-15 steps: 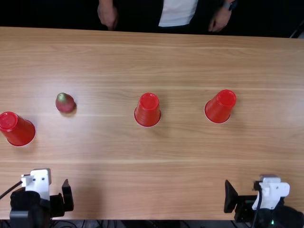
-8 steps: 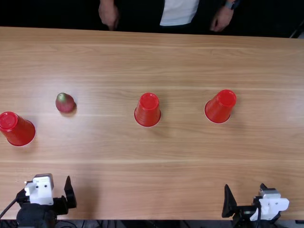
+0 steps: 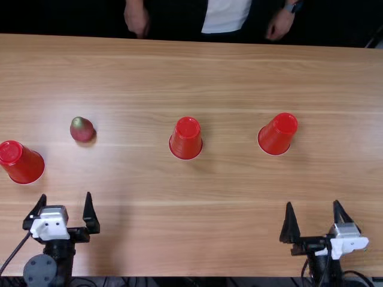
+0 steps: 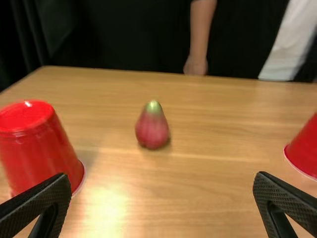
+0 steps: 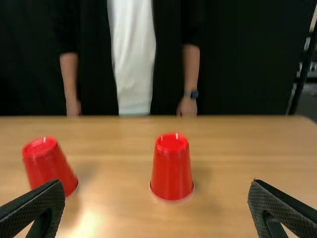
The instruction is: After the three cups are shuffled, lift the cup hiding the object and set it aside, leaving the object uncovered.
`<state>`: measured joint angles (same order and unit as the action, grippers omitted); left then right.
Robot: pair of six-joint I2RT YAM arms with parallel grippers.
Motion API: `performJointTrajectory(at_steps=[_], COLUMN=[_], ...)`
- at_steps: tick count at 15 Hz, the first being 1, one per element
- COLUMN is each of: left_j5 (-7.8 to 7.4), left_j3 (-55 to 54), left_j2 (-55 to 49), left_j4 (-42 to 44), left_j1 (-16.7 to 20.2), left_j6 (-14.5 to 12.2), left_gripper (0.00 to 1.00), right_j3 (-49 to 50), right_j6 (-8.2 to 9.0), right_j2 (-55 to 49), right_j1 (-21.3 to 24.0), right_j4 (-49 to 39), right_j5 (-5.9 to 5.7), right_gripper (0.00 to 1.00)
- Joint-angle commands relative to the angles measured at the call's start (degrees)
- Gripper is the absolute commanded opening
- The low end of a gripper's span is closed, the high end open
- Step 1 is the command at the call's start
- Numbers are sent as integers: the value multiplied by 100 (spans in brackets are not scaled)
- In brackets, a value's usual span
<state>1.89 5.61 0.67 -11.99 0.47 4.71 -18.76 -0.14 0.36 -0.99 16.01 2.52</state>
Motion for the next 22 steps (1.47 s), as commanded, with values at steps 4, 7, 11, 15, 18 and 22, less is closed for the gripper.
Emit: performJointTrajectory(at_steps=[4,7,11,15,18,22], left_j5=[-790,-738,-727,-738,-738,-738], left_j3=[-482,-561,-561,-561,-561,-561], left_j2=[-67,-67,-67,-67,-67,-67], left_j4=[608,840,798,788,788,788], left_j1=[15,15,41,41,50,50], left_j6=[-28,-60,-60,-39,-18,-18], left_gripper=[100,100,100,100,100,100], right_j3=[1226,1683,1771,1771,1771,1771], right_j6=[-28,-17,-17,-28,-28,-28], right_j2=[-36,-36,-36,-36,-36,-36], right_j1=[-15,-15,-15,-6,-6,-6], right_j4=[-2091,-2249,-2238,-2238,-2238,-2238], right_j5=[11,1,-42,-42,-42,-42], right_gripper=[100,100,100,100,100,100])
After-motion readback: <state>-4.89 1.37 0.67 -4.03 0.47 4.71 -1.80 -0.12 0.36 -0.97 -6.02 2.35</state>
